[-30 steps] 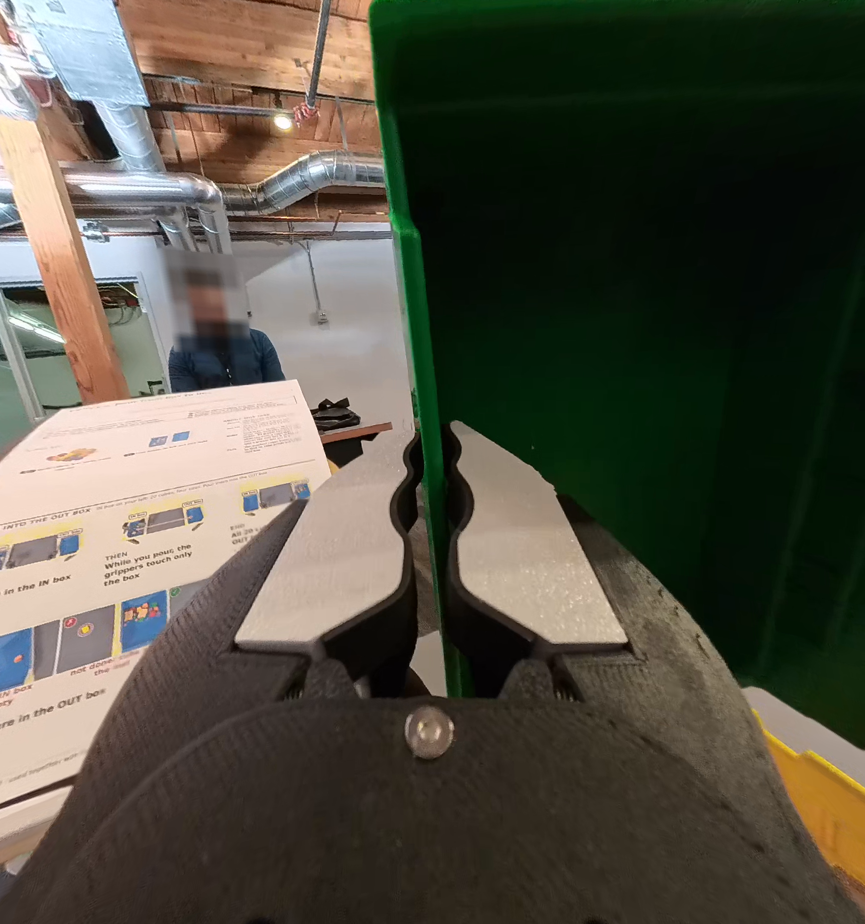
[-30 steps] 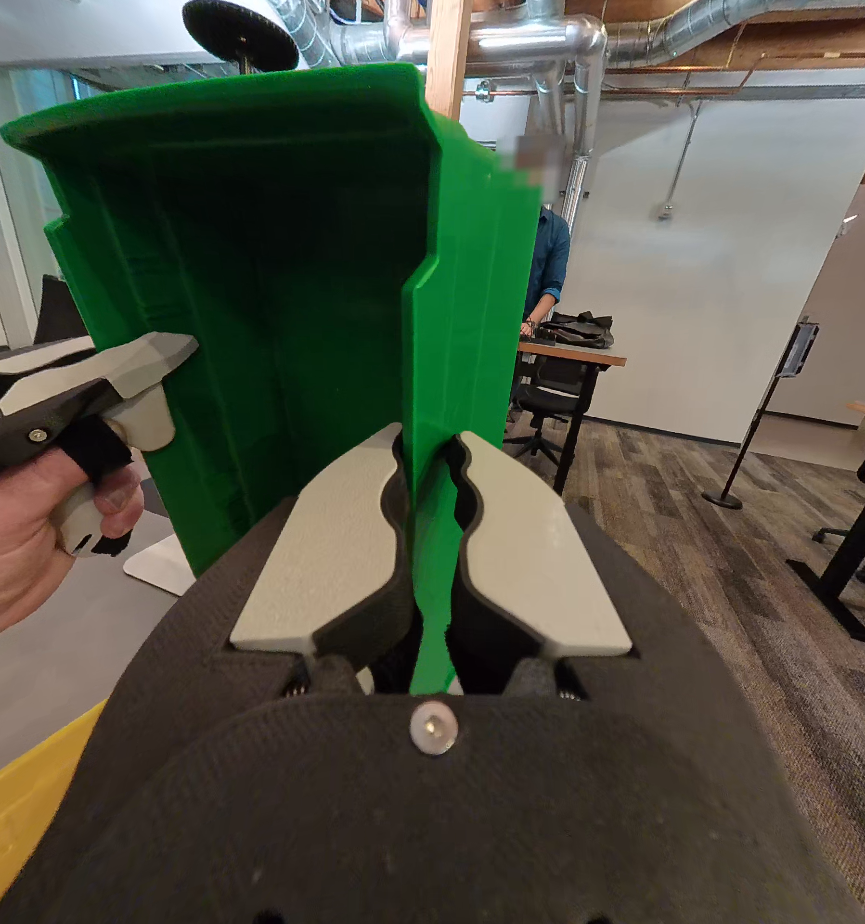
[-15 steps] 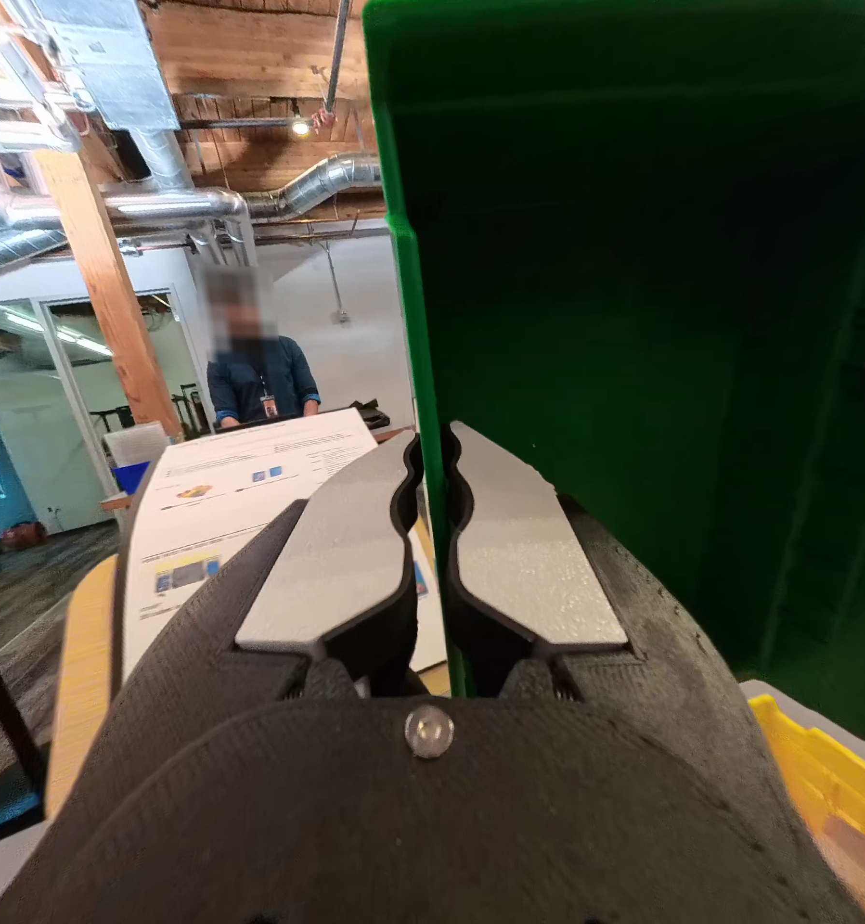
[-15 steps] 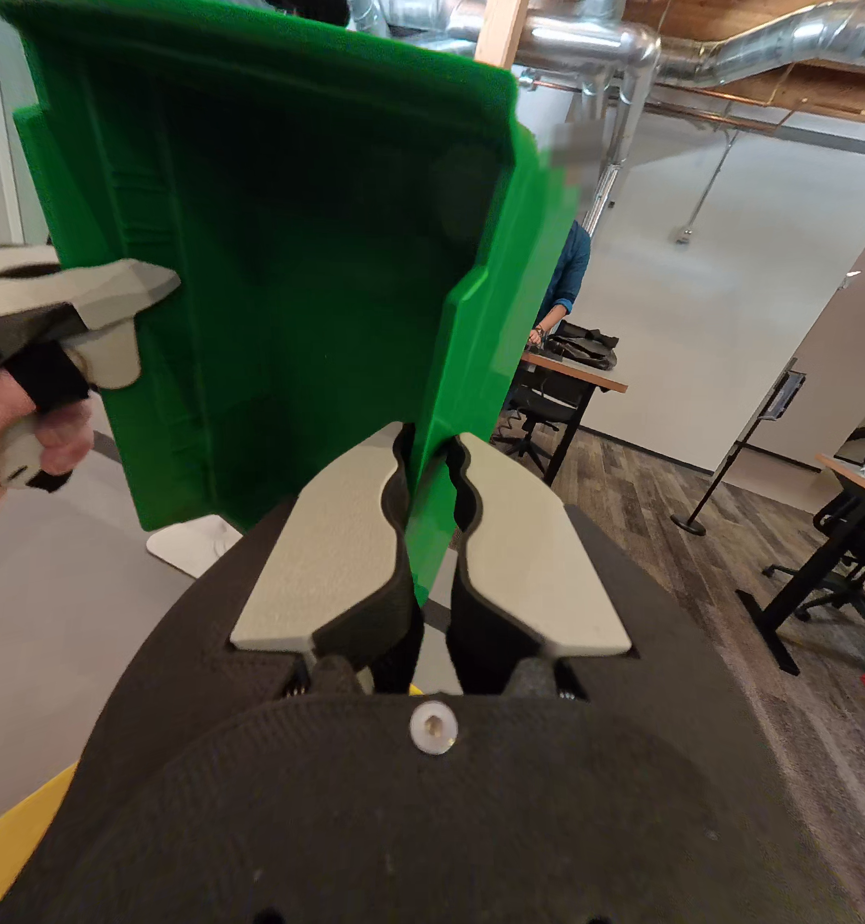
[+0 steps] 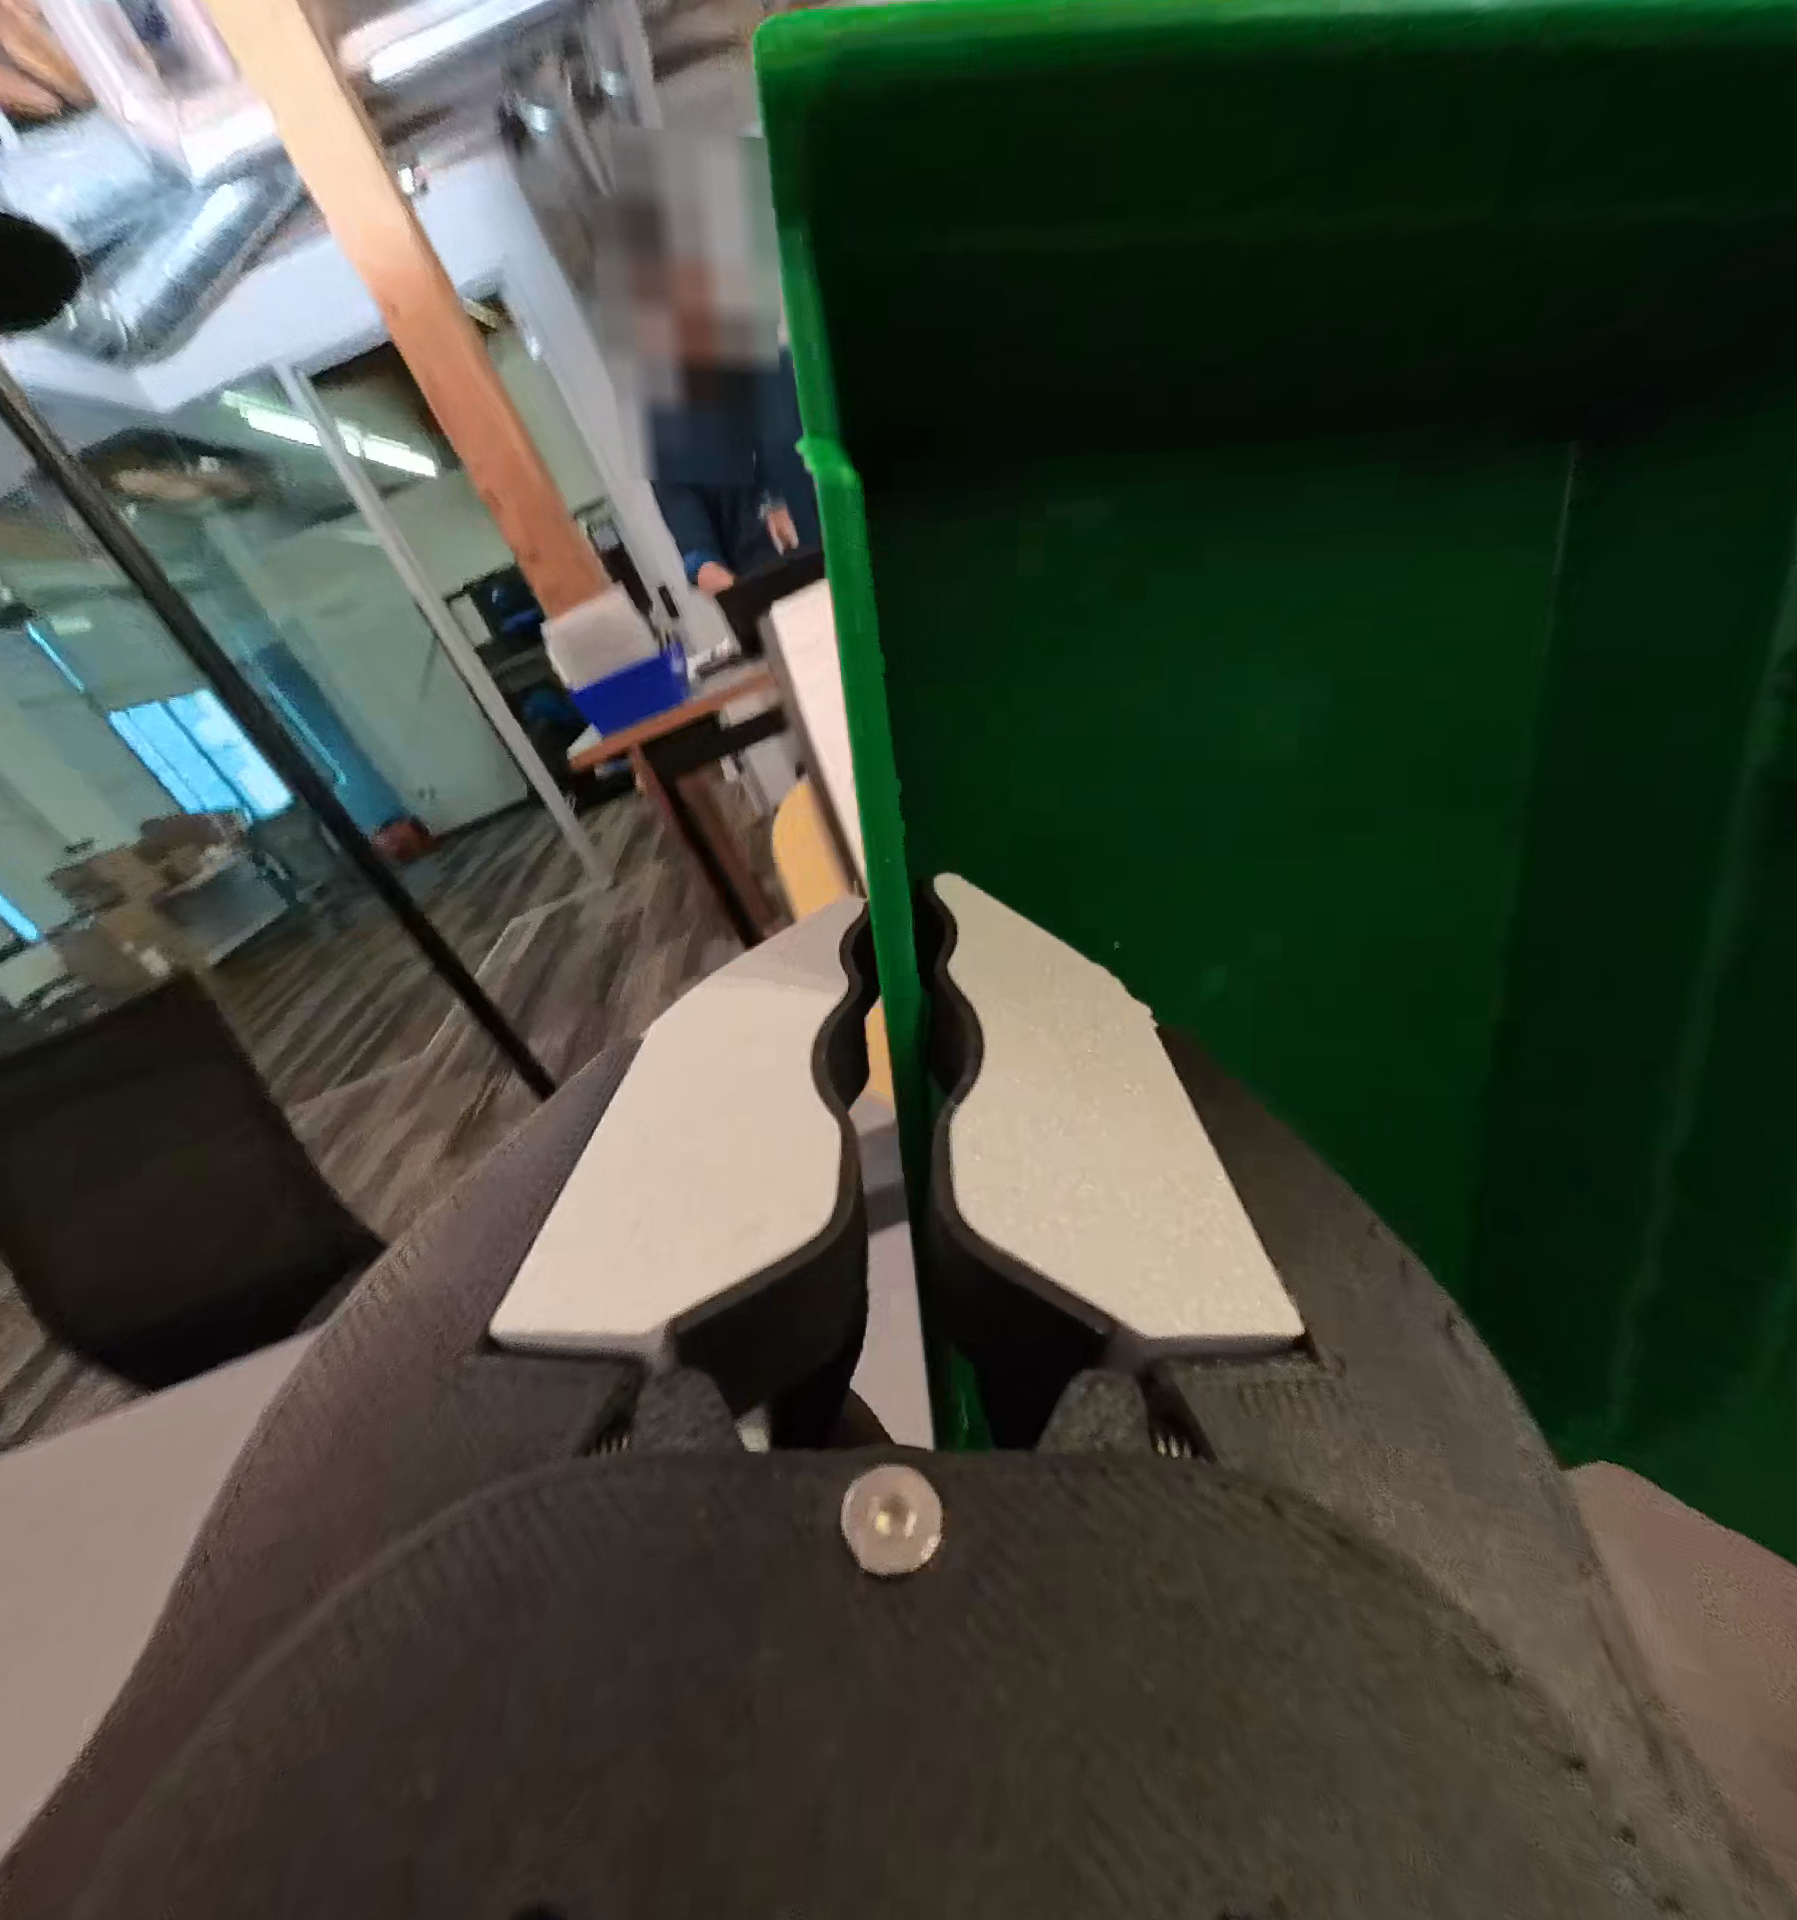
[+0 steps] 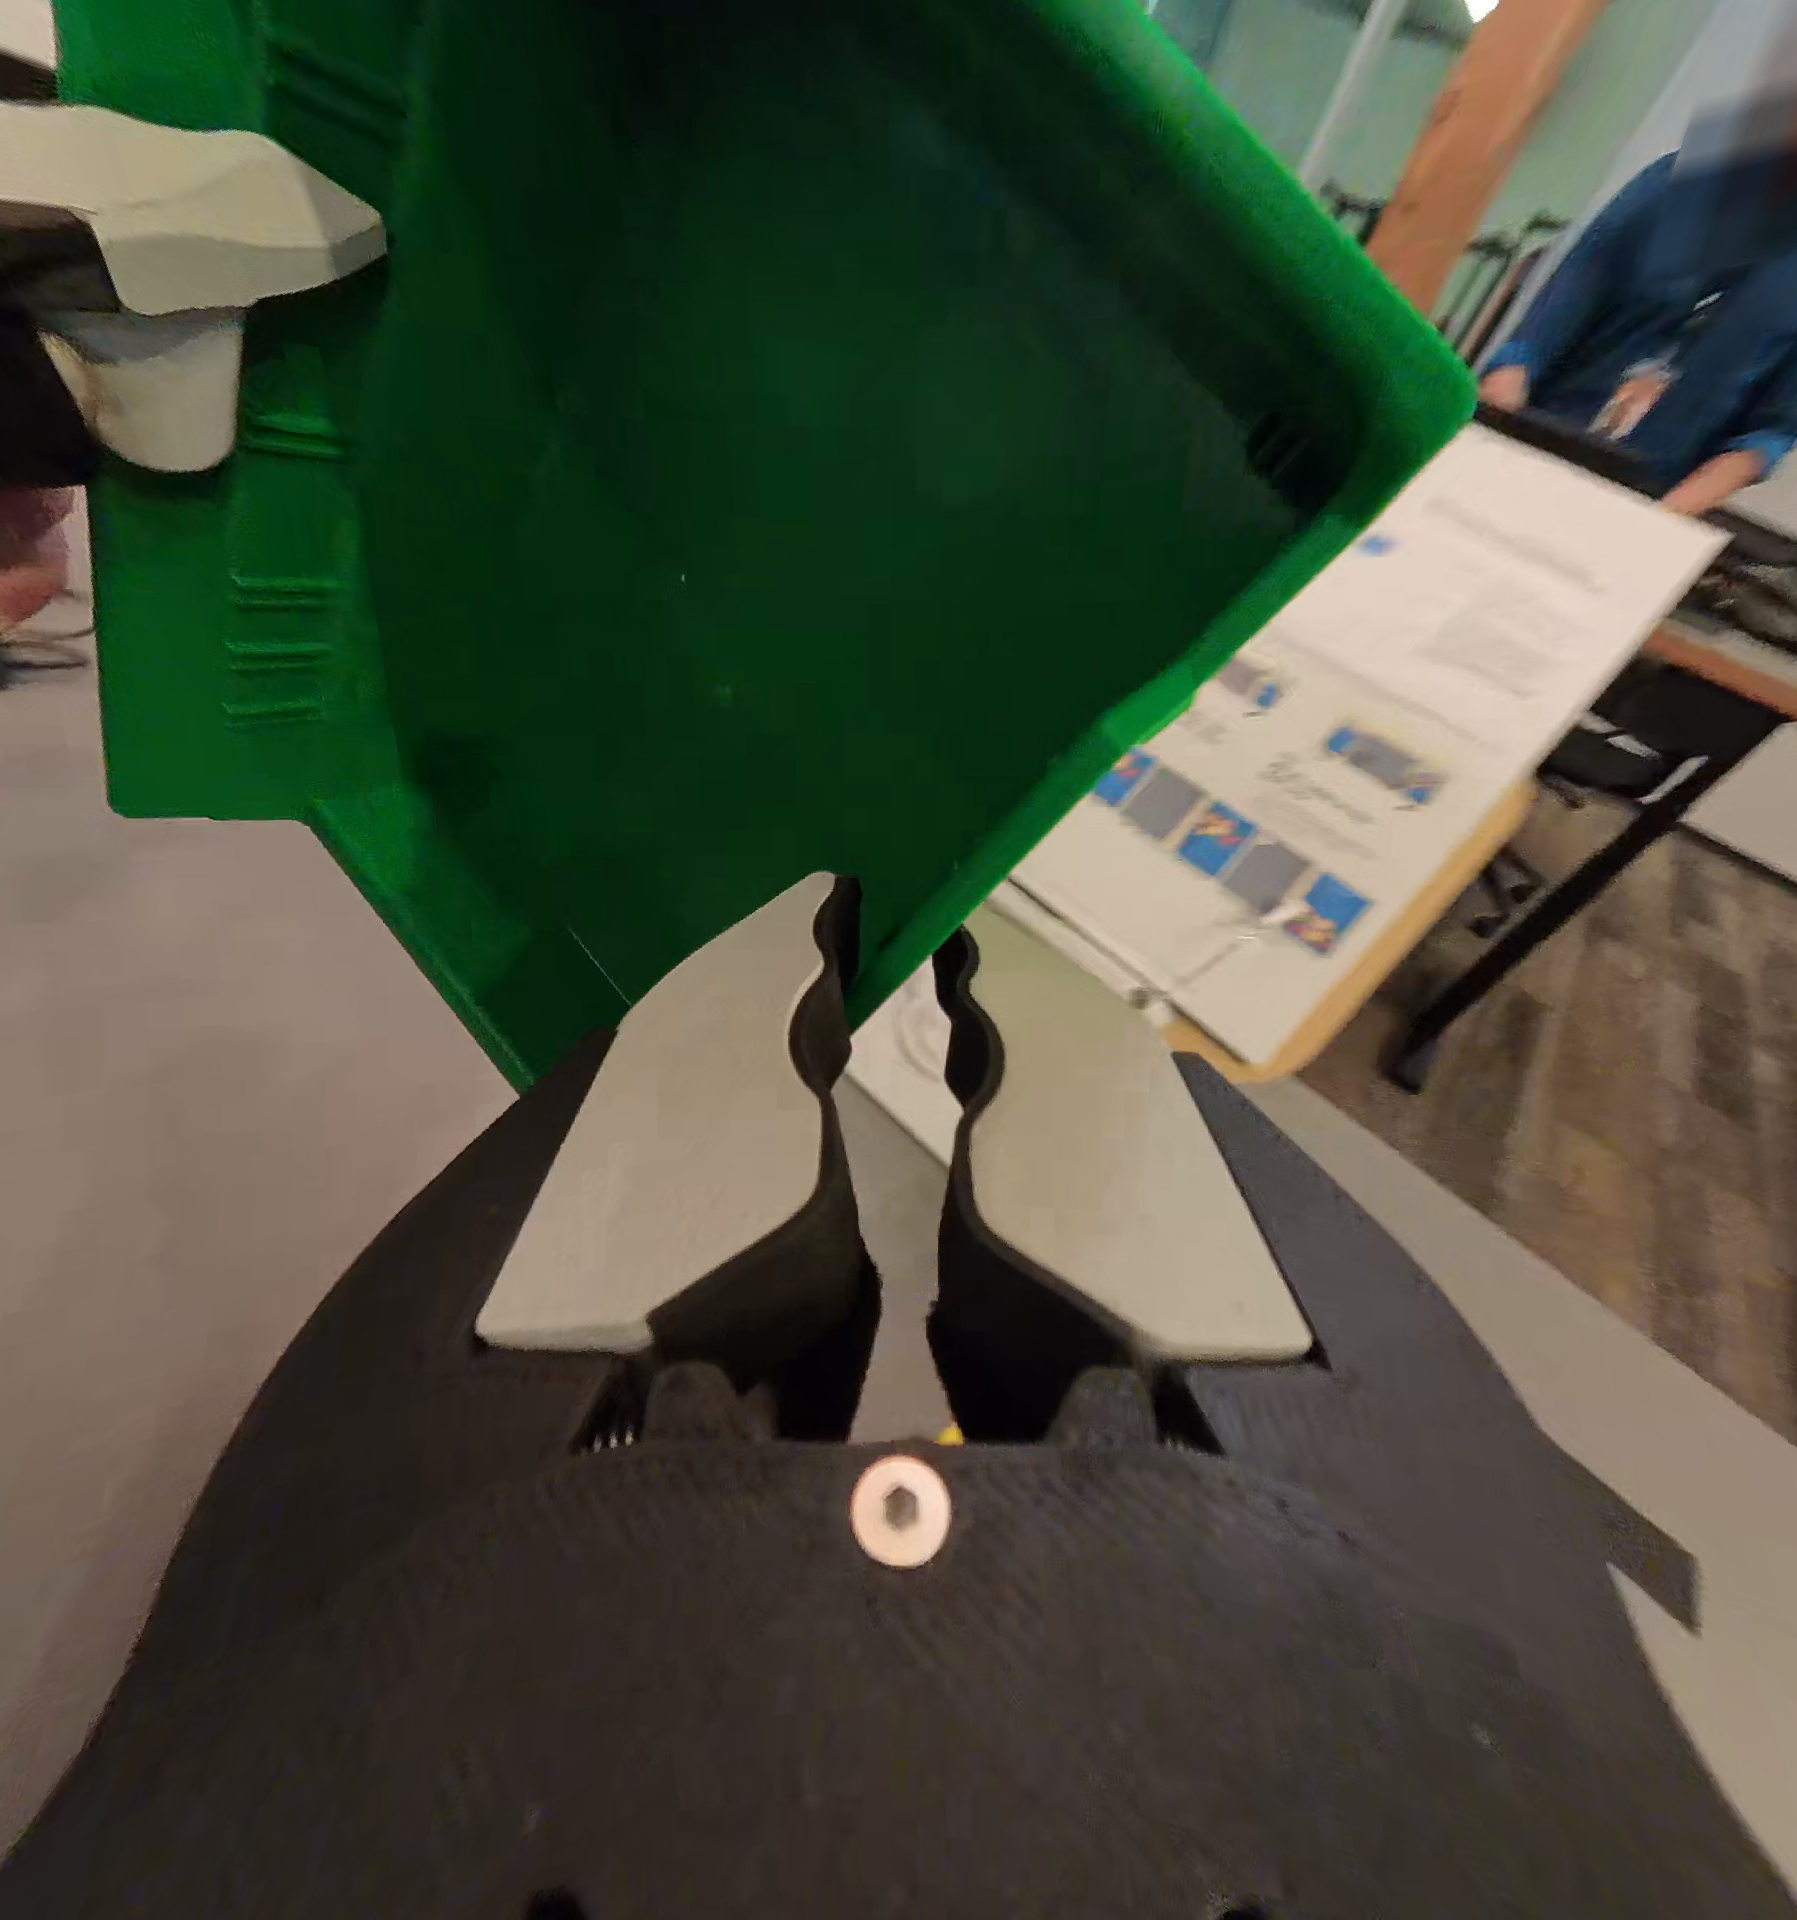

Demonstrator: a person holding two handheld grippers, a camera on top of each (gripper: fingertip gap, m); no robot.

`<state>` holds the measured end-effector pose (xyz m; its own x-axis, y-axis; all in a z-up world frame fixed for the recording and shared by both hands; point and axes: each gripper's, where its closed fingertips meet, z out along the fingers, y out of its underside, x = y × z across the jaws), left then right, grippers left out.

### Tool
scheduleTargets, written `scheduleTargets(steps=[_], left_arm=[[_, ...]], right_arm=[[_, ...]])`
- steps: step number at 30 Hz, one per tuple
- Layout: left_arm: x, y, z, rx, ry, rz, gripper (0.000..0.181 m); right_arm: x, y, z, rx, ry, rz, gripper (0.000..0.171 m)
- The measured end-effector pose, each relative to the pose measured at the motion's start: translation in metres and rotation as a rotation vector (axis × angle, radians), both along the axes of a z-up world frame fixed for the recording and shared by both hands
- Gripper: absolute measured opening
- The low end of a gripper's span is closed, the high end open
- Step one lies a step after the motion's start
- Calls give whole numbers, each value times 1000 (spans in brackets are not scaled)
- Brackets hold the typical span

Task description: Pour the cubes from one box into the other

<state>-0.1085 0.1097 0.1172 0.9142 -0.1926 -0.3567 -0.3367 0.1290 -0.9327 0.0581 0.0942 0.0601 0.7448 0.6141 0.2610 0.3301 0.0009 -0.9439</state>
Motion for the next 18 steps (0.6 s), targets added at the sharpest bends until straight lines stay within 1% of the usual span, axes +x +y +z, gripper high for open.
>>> scheduleTargets(steps=[2, 5, 8, 12, 16, 18], left_arm=[[-34, -6, -19, -75, -23, 38, 6], [-83, -14, -55, -196, 9, 125, 6], [-121, -19, -88, -332, -15, 170, 6], [-160, -18, -133, -489, -20, 204, 7], [-186, -13, -183, -674, -19, 203, 7], [-196, -9, -204, -733, -8, 215, 6]], right_arm=[[-33, -2, -18, -70, -27, 44, 9], [-80, -4, -50, -200, -64, 124, 9], [-116, -3, -83, -339, -89, 196, 10], [-152, -1, -125, -485, -135, 249, 10], [-173, 2, -167, -620, -218, 277, 11], [-183, 6, -180, -682, -200, 296, 11]])
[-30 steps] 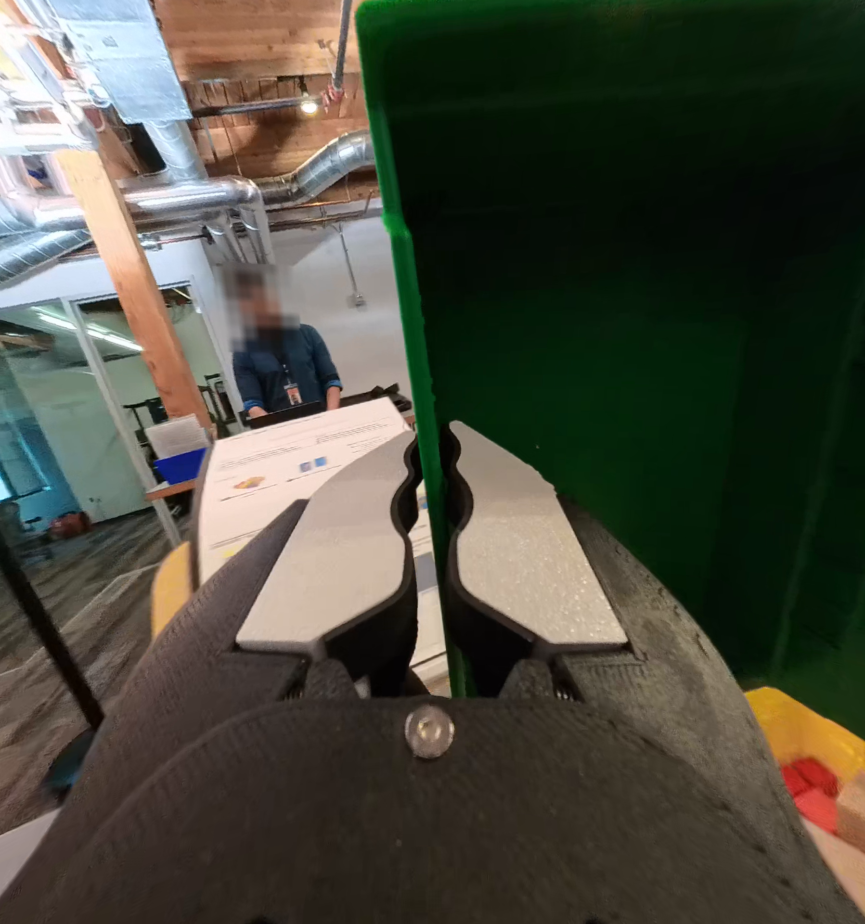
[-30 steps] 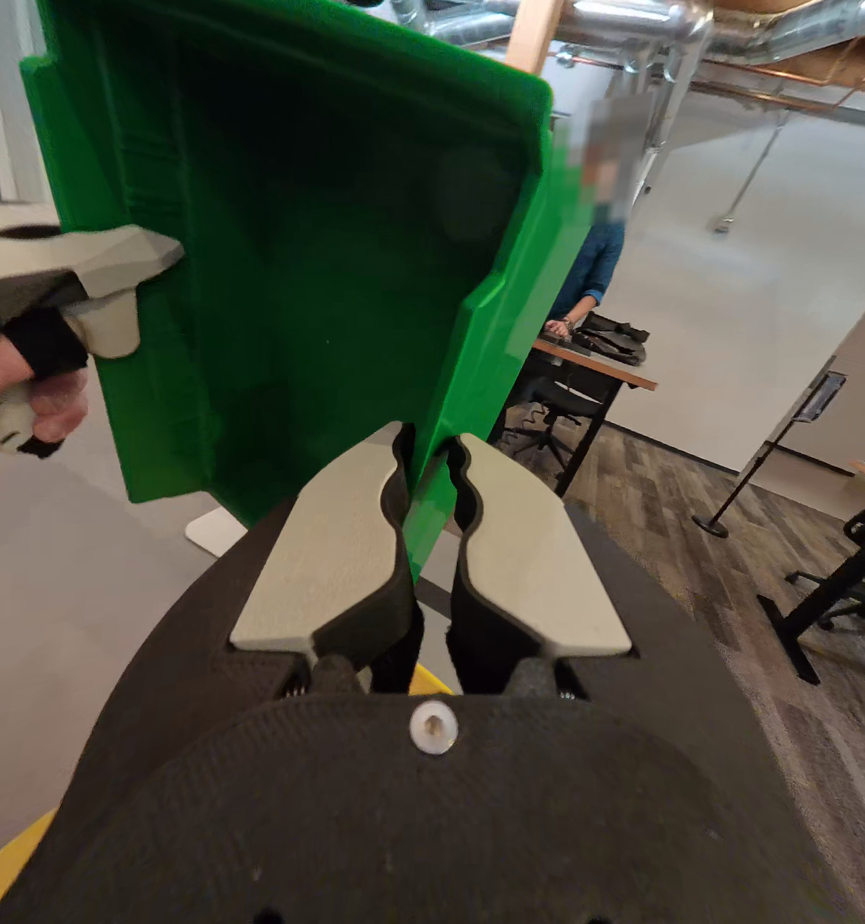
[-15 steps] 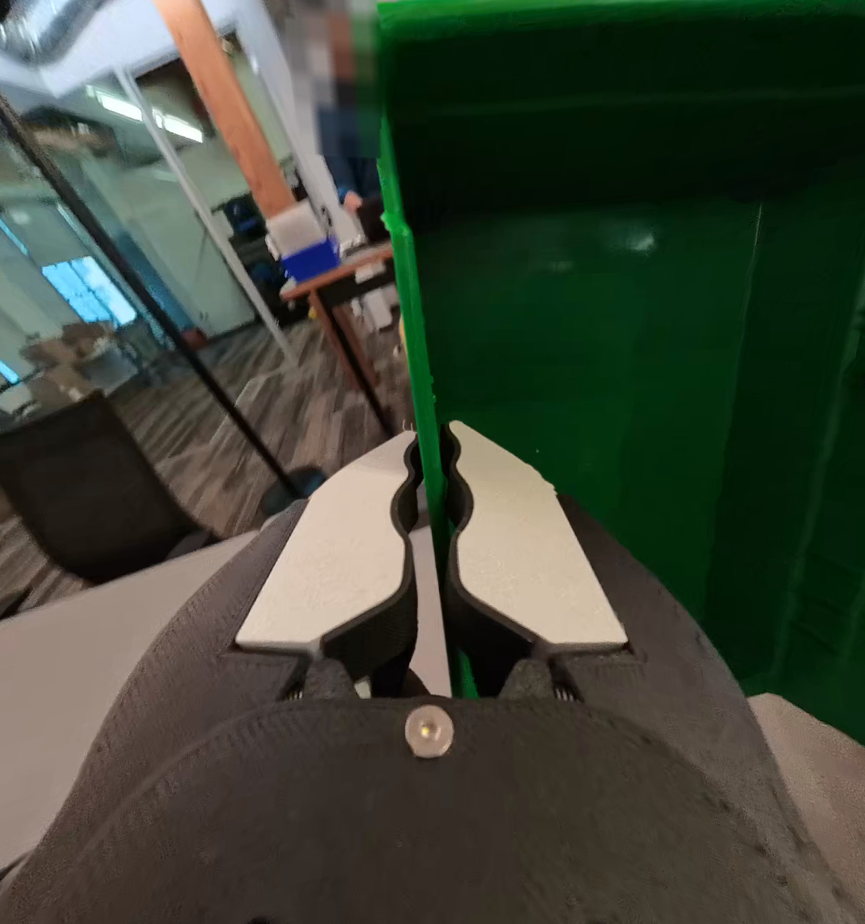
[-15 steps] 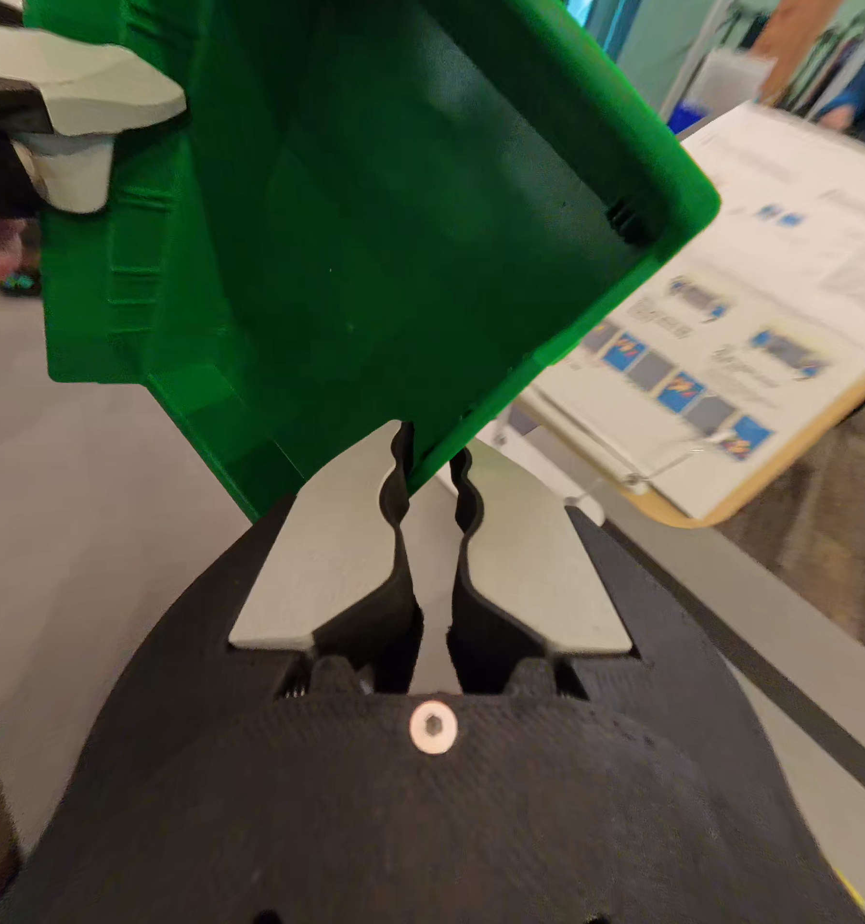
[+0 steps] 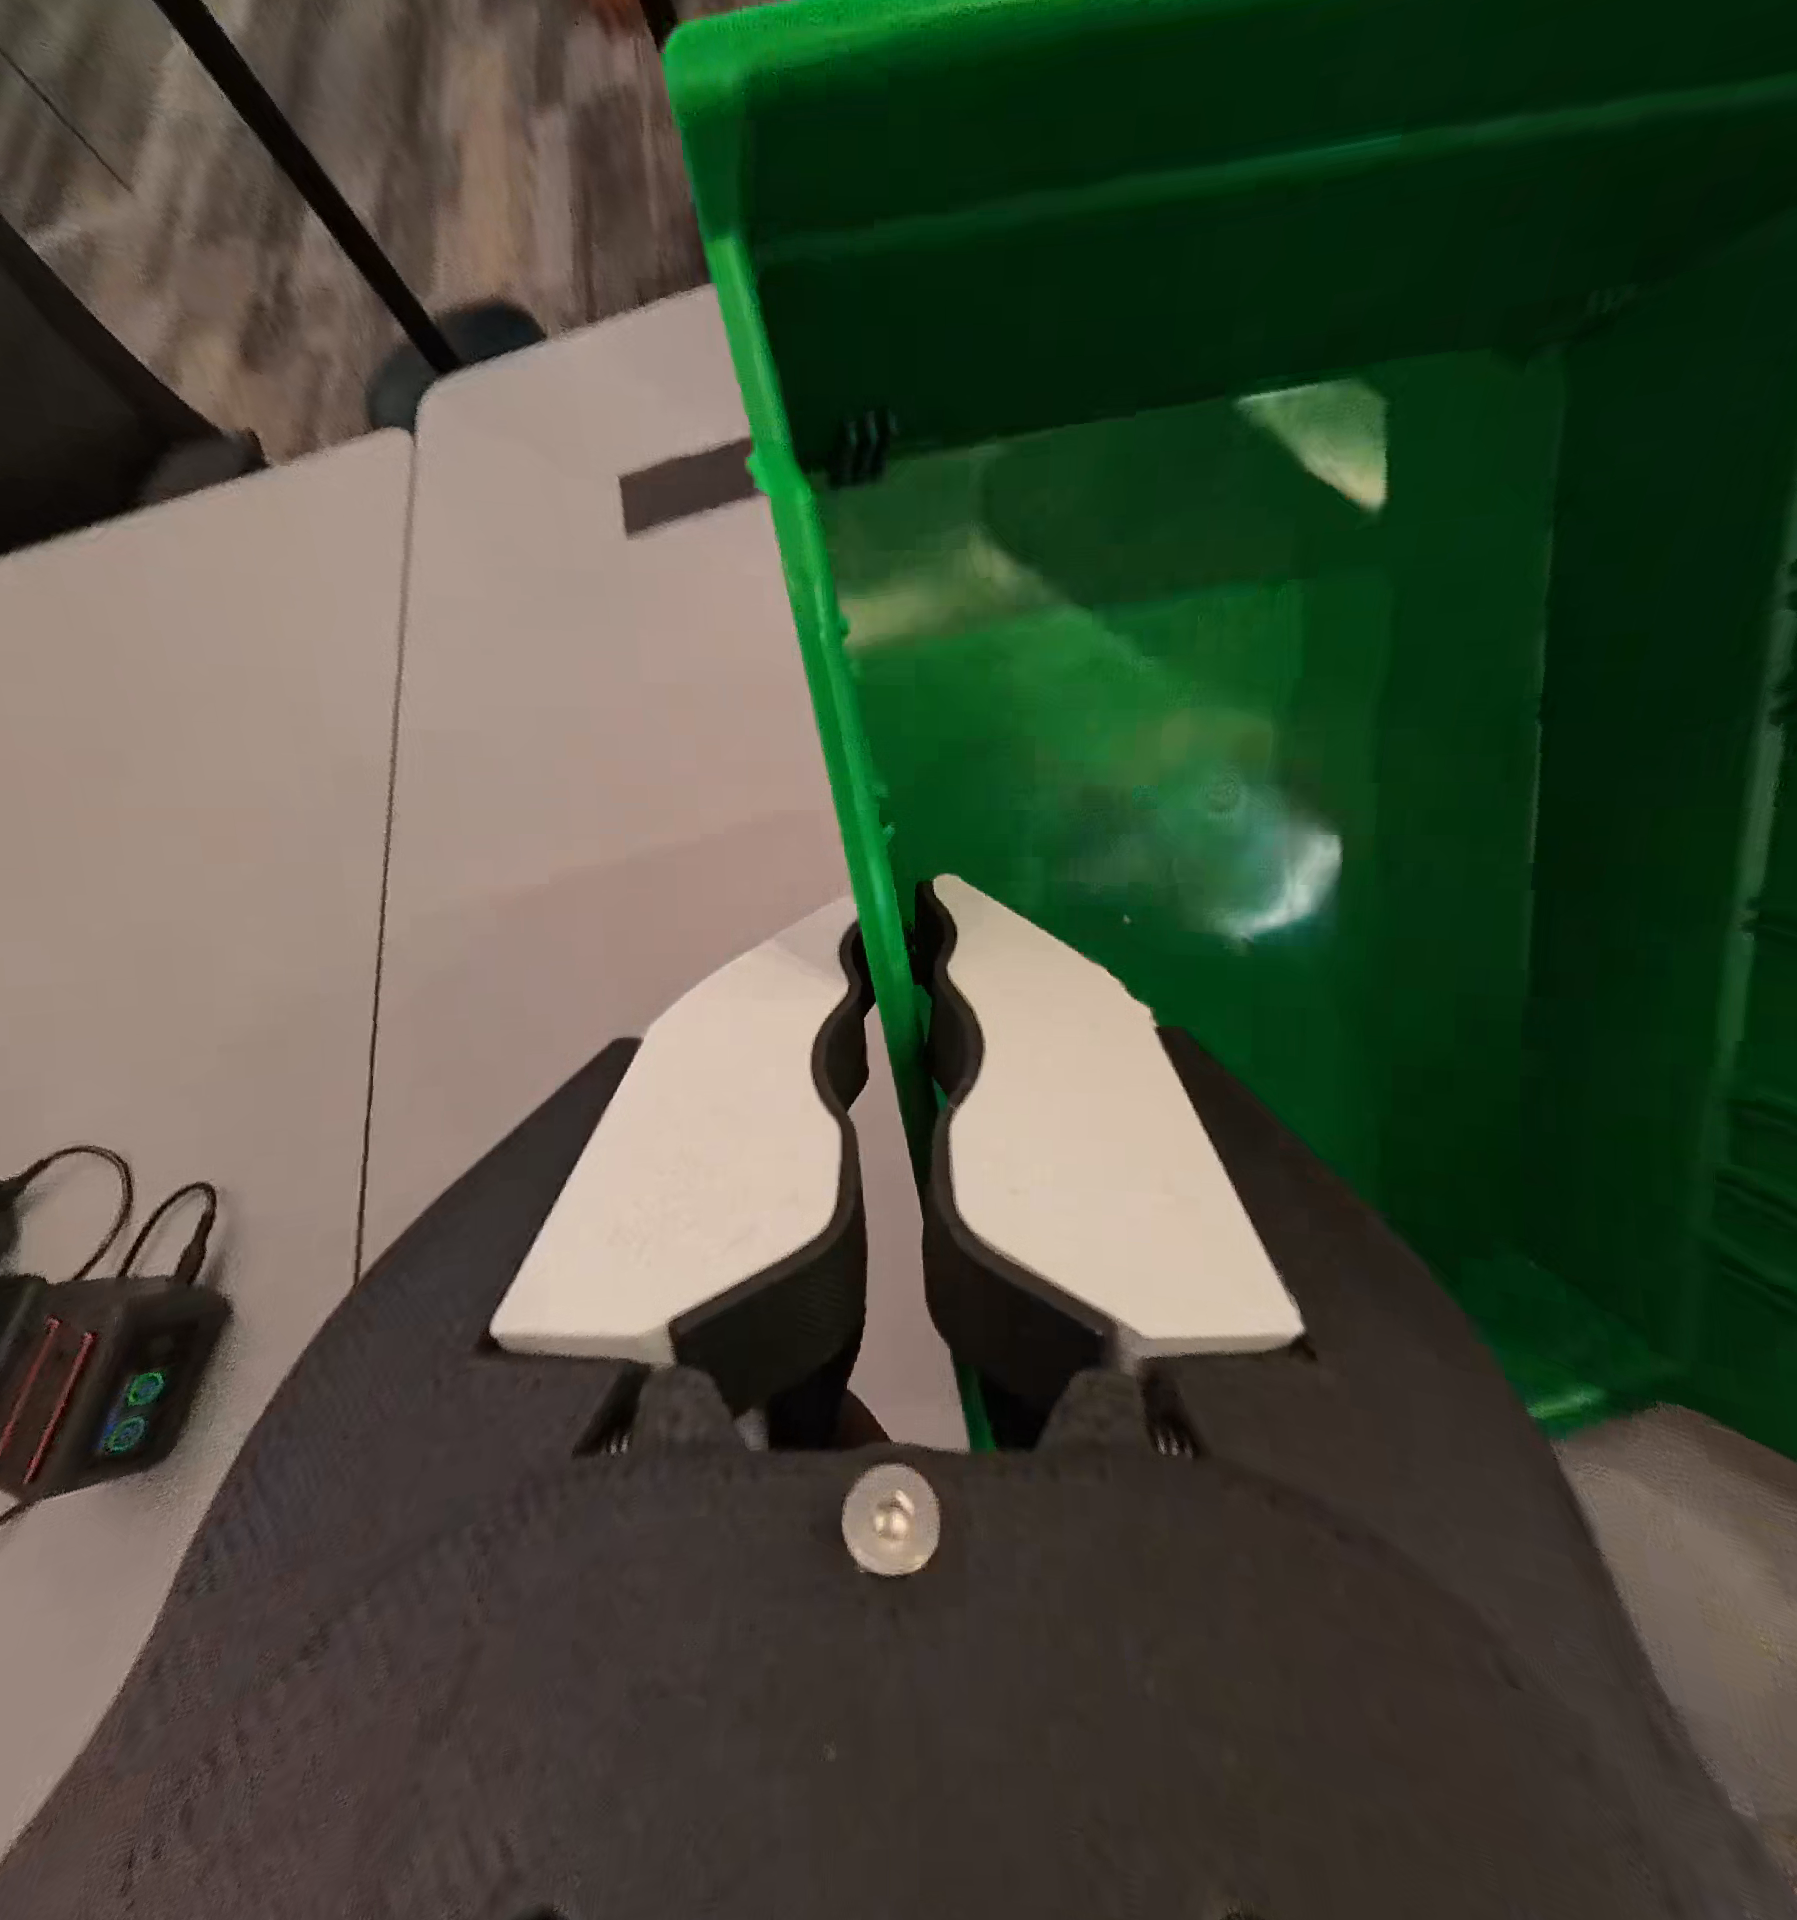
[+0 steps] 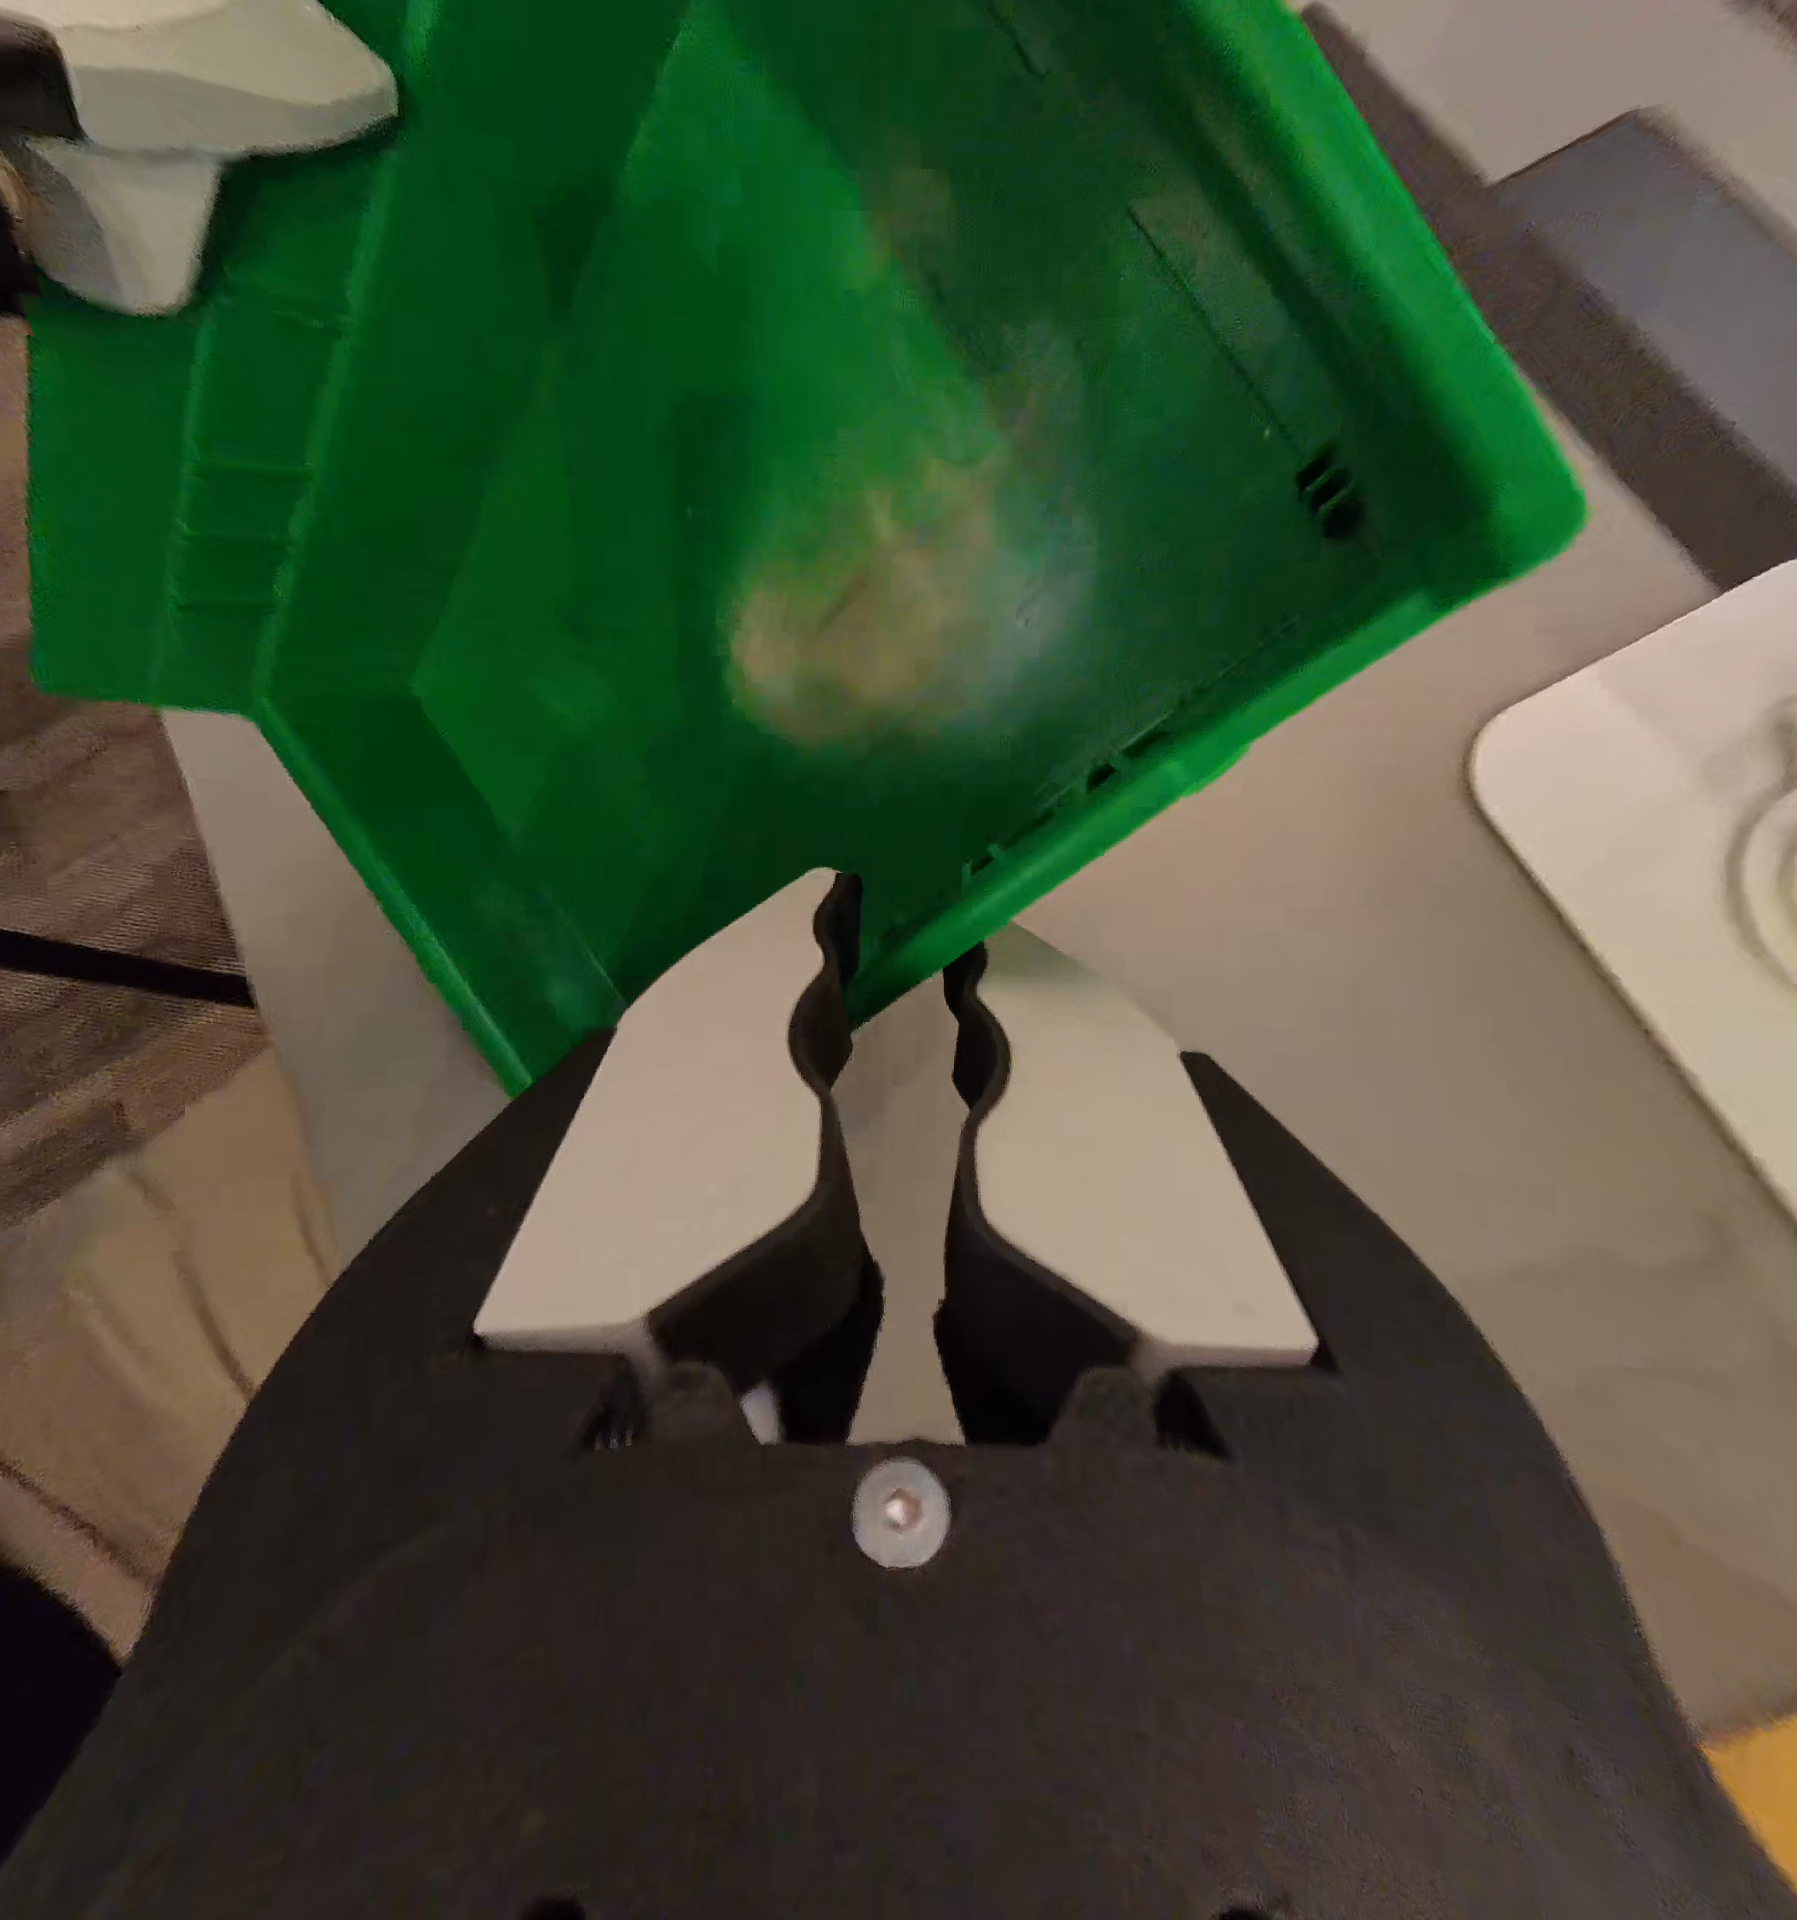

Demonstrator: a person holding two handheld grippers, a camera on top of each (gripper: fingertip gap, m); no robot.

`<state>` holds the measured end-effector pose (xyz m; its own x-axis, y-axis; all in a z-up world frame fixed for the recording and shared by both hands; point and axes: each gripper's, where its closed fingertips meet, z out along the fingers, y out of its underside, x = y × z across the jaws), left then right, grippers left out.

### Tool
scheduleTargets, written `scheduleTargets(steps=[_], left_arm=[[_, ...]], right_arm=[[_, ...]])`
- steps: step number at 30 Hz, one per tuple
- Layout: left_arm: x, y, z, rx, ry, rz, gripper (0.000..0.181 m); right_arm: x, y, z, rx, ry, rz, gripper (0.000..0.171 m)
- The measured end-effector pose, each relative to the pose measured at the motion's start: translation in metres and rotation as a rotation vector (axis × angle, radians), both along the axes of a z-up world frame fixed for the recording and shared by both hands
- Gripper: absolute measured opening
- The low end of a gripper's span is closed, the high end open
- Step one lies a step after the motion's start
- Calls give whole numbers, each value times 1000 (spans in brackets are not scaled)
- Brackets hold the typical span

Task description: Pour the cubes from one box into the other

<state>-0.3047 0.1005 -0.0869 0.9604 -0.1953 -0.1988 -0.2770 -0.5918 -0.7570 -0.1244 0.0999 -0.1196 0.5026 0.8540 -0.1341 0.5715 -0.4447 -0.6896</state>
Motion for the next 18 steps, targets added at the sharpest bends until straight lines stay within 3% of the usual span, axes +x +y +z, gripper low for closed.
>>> scheduleTargets(steps=[18], left_arm=[[-32, 32, -108, -282, -204, 58, 6]], right_arm=[[-32, 57, -64, -156, -42, -56, 17]])
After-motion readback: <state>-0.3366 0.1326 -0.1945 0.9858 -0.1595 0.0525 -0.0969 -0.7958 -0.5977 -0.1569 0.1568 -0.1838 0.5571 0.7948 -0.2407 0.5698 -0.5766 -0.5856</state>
